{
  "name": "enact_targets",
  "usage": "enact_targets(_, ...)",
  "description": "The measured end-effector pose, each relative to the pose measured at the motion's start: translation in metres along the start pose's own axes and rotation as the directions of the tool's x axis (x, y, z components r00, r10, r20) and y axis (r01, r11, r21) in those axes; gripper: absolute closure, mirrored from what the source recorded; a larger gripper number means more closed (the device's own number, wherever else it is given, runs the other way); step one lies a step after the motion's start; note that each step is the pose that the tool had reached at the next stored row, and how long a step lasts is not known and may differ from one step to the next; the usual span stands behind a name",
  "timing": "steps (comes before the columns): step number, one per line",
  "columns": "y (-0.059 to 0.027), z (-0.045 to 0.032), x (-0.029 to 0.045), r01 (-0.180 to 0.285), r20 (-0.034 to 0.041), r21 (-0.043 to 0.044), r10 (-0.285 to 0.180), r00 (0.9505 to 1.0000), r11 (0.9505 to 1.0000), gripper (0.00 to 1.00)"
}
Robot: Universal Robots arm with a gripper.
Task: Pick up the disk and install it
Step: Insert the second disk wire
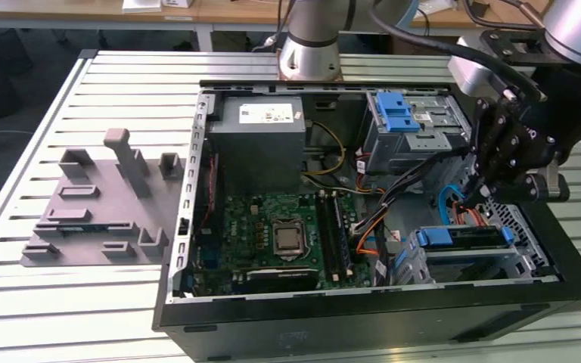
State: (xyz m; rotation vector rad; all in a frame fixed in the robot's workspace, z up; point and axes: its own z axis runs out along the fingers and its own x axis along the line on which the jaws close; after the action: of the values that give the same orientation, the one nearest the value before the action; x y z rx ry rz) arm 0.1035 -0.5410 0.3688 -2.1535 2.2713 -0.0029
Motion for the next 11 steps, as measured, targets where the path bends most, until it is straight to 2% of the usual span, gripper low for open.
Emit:
enact_targets(2,0.0001,0.0007,-0.0009,0.0,-0.0001,0.0,0.0,1.0,1.0,0.83)
enact_targets(3,0.0001,0.0016,-0.0012,0.0,0.0002,0.0,0.0,1.0,1.0,0.76)
enact_targets(11,0.0002,0.0078,-0.0025,0.0,0.0102,-0.0006,0.0,0.9999,1.0,0.76)
